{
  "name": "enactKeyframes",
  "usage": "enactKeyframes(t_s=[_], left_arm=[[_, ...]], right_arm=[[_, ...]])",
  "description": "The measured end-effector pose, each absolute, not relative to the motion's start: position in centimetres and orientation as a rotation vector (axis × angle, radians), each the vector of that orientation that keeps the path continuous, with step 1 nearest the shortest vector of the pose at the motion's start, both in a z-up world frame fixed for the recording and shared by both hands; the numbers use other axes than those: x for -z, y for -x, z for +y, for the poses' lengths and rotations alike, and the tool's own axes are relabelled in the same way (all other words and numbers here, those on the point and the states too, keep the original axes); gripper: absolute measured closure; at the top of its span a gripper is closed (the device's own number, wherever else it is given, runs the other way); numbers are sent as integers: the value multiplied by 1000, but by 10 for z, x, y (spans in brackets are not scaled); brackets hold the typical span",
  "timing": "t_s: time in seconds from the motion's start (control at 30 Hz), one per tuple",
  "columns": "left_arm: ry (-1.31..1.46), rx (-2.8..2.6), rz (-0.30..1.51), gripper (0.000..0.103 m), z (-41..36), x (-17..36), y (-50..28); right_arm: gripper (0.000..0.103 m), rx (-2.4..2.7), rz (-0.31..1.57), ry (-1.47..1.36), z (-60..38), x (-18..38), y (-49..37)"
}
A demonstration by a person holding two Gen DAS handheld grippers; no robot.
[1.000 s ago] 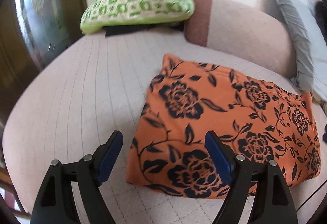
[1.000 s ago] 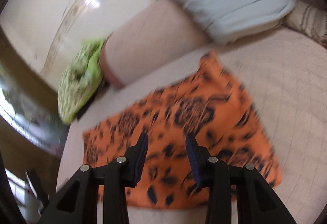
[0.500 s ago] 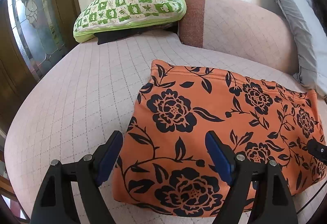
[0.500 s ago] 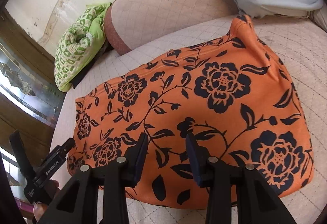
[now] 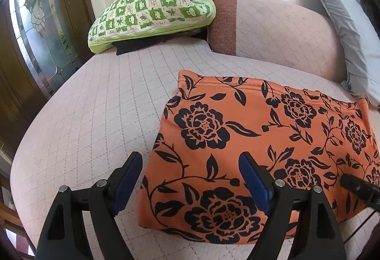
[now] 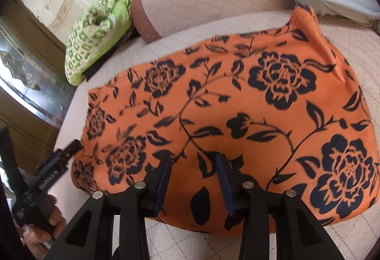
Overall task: Fold small clothes
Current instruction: 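Lower both open grippers to the edge of the folded orange blouse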
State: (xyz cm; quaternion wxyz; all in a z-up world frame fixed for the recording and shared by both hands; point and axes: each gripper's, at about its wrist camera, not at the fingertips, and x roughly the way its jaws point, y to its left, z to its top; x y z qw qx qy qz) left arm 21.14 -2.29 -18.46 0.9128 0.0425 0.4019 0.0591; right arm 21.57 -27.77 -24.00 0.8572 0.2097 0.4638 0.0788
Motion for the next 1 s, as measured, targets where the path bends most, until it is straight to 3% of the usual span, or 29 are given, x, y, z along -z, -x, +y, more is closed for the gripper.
enactKeyframes(t_s=[0.17,0.4,1.0], left_arm=[[-84,-132,821,19,-19,182,-203],[-86,-135,811,19,-12,179,-186],[-69,-132,819,19,-9,180,-161]], right_arm=[[59,-157,973,-412,-273,244,-212],[45,-172,883,-479,-281,227,-190],[45,-205,815,-462,-279,213,-145]])
